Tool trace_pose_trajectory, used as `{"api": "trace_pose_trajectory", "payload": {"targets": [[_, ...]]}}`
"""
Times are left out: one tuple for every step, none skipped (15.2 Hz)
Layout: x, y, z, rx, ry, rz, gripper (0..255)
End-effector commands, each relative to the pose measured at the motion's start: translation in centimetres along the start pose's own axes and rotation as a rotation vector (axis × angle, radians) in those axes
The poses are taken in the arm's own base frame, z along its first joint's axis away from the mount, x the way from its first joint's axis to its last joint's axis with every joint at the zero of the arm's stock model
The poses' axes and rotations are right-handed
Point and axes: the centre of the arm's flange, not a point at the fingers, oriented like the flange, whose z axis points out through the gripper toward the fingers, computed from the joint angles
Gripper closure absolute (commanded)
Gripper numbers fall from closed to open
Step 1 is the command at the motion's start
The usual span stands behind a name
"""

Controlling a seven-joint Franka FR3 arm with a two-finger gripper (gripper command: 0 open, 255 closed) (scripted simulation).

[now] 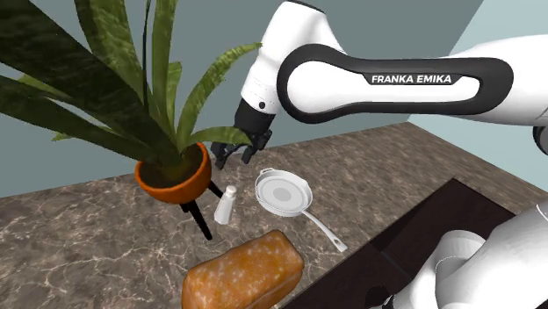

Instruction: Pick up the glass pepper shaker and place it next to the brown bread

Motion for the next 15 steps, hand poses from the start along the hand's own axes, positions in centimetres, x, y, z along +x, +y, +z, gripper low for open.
{"api": "trace_pose_trajectory", "payload": {"targets": [[0.0,0.0,0.0,0.0,0.0,0.0,0],[0.0,0.0,0.0,0.0,0.0,0.0,0],[0.0,0.7,1.2,0.015,-0.026,0.004,0],[0.0,1.4,2.4,0.029,-0.052,0.008,0],[-0.1,2.1,3.5,0.044,-0.078,0.012,0],[-0.1,2.7,4.7,0.058,-0.104,0.017,0],[-0.2,3.2,5.5,0.068,-0.12,0.019,0],[-0.3,3.1,6.1,0.068,-0.12,0.019,0],[-0.3,3.1,6.6,0.068,-0.12,0.019,0],[-0.4,3.0,7.1,0.068,-0.12,0.019,0],[-0.5,3.0,7.6,0.068,-0.12,0.019,0],[-0.5,3.0,8.1,0.068,-0.12,0.019,0],[-0.6,2.9,8.7,0.068,-0.12,0.019,0],[-0.7,2.9,9.2,0.068,-0.12,0.019,0],[-0.7,2.9,9.5,0.068,-0.12,0.019,0]]}}
